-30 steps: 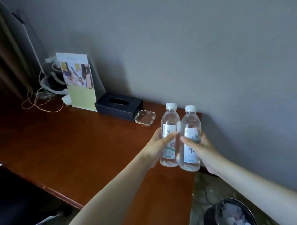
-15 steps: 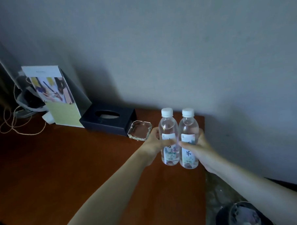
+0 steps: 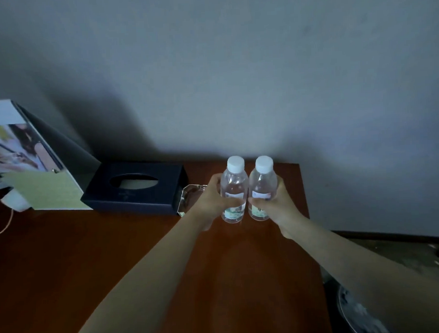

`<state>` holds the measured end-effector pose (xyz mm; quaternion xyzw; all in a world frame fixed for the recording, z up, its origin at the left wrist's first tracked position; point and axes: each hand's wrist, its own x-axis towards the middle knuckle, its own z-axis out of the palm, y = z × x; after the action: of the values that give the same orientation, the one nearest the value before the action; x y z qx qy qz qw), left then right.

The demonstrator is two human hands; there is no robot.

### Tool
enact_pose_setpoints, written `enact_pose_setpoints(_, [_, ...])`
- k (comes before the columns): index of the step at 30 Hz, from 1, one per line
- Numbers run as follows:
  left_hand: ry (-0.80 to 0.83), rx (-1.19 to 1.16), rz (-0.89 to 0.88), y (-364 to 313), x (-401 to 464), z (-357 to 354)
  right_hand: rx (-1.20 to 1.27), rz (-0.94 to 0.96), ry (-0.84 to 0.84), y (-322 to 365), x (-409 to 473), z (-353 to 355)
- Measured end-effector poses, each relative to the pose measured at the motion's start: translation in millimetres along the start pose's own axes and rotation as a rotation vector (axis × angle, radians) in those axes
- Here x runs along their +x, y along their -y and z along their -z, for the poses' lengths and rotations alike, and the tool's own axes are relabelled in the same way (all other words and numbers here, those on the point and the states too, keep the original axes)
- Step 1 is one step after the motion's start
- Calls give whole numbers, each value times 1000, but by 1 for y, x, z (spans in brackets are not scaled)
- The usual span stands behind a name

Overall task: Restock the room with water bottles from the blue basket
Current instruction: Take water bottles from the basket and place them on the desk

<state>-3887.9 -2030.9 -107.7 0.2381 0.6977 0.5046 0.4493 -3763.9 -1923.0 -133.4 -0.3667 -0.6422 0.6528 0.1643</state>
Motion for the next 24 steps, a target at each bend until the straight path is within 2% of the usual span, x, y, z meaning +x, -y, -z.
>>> enact_pose_setpoints(11, [-27,-77,-27,13,16,15,-15,70,-10,-14,13,-20])
enact_pose_setpoints(16, [-49,16,-20,12,20,18,-90,57,11,-17,16,-13])
enact_pose_setpoints(21, [-50,118,-27,12,20,20,-328,53,-3,-26,24,-8])
enact_pose_setpoints(24, [-49,167,-24,11,19,21,-323,35,8,-27,25,-7])
